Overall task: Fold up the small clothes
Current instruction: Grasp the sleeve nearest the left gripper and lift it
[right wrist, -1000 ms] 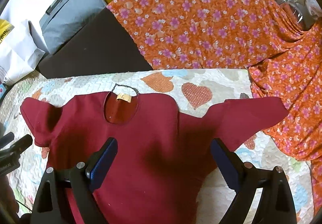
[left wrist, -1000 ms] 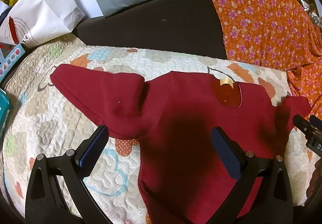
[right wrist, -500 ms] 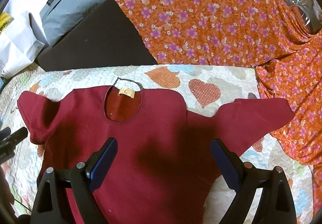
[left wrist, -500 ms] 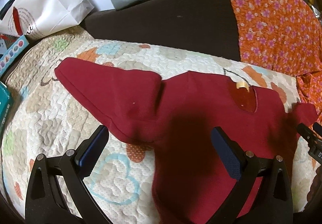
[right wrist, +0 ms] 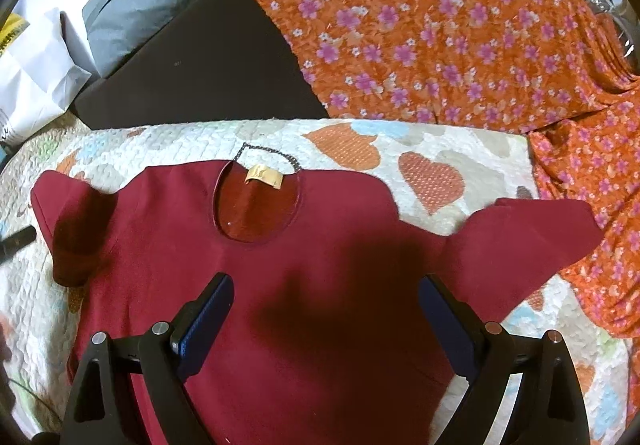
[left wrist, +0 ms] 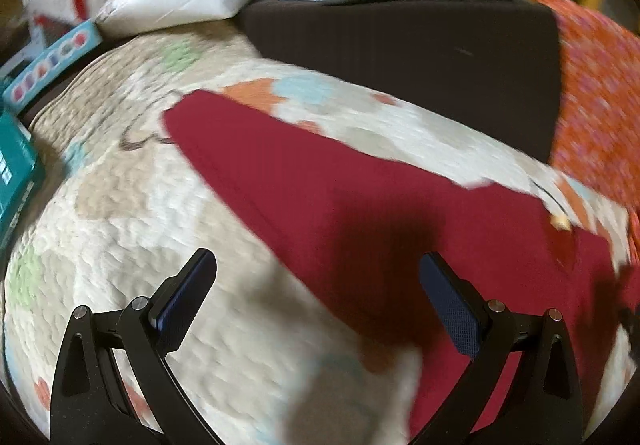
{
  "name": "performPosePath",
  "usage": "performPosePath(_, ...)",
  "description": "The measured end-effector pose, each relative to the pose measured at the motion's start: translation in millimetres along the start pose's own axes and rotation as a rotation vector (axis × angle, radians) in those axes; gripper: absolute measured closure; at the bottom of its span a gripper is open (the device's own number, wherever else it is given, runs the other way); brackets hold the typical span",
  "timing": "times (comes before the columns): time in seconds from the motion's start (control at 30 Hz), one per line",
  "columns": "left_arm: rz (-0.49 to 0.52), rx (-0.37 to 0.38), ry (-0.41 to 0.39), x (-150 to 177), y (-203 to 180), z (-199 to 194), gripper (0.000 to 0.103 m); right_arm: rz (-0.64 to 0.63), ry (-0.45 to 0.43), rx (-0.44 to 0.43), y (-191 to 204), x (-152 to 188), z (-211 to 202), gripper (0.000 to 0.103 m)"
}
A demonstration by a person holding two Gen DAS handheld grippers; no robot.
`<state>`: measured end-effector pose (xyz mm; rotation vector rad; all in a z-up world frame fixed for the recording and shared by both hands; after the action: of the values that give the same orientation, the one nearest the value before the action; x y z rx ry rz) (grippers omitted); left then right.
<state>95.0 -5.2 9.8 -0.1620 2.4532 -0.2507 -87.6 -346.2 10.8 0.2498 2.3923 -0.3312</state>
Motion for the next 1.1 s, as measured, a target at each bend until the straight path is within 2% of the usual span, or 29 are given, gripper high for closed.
performPosePath(0.13,-0.125,-0.063,-0.02,-34.8,50.5,28.7,0.001,0.01,0.022,-0.039,10.9,4.7,16.0,0.01)
performPosePath(0.33,-0.476,-0.036,-0.003,-72.1,115.8,76.2,0.008,-0.038,0.05,-0.068,29.9,11.1,31.0,0.01)
performPosePath(0.4,-0.548,-0.047,-0.008,-79.1,127.5,89.4,0.015,-0.036,0.058,-0.088,33.0,13.0,33.8,0.01)
performPosePath(0.47,-0.551,-0.081,-0.039,-90.4,132.0,97.8,0.015,-0.034,0.061,-0.094,33.4,14.6,34.2,0.01)
performPosePath(0.53,-0.489,-0.109,-0.051,-101.5,124.0,105.9,0.016,-0.032,0.06,-0.093,31.8,15.4,33.9,0.01)
performPosePath(0.57,-0.455,-0.116,-0.043,-104.3,118.2,111.1,0.022,-0.029,0.061,-0.094,30.7,15.8,33.7,0.01)
performPosePath(0.6,-0.416,-0.134,-0.046,-106.5,113.7,114.7,0.036,-0.026,0.062,-0.096,29.9,16.2,33.8,0.01)
performPosePath(0.63,-0.363,-0.164,-0.054,-107.4,109.1,117.8,0.044,-0.024,0.063,-0.097,29.5,16.6,33.9,0.01)
performPosePath(0.67,-0.318,-0.187,-0.064,-108.1,105.9,119.1,0.058,-0.021,0.061,-0.097,29.0,16.6,33.8,0.01)
performPosePath(0.7,-0.301,-0.172,-0.067,-109.8,102.1,120.1,0.082,-0.02,0.063,-0.096,28.3,17.0,34.0,0.01)
performPosePath(0.77,-0.293,-0.127,-0.041,-108.3,97.7,115.9,0.096,-0.019,0.065,-0.096,27.4,17.8,32.4,0.01)
performPosePath(0.87,-0.249,-0.017,-0.062,-110.9,69.0,77.2,0.096,-0.012,0.049,-0.09,21.6,17.2,23.9,0.01)
performPosePath(1.0,-0.15,0.191,-0.109,-108.6,3.4,-0.1,0.096,0.046,0.024,-0.073,-1.4,15.9,10.0,0.01)
performPosePath(1.03,-0.119,0.275,-0.117,-100.6,-23.9,-30.4,0.096,0.066,0.017,-0.075,-8.2,15.5,6.7,0.01)
performPosePath(1.1,-0.069,0.366,-0.119,-88.1,-60.4,-60.8,0.096,0.102,0.004,-0.081,-18.6,15.7,0.2,0.01)
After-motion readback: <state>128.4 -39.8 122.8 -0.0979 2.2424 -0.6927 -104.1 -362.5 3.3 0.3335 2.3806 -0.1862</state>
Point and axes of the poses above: each gripper's, at about its wrist camera, not at the fingertips, and z roughly the way its jaws point, y to its left, x to its underside, the point moved 10 cm from there along z, roughly the way its jaws point, and after that the axes turned 11 degrees about -z, right-handed, at the moved point
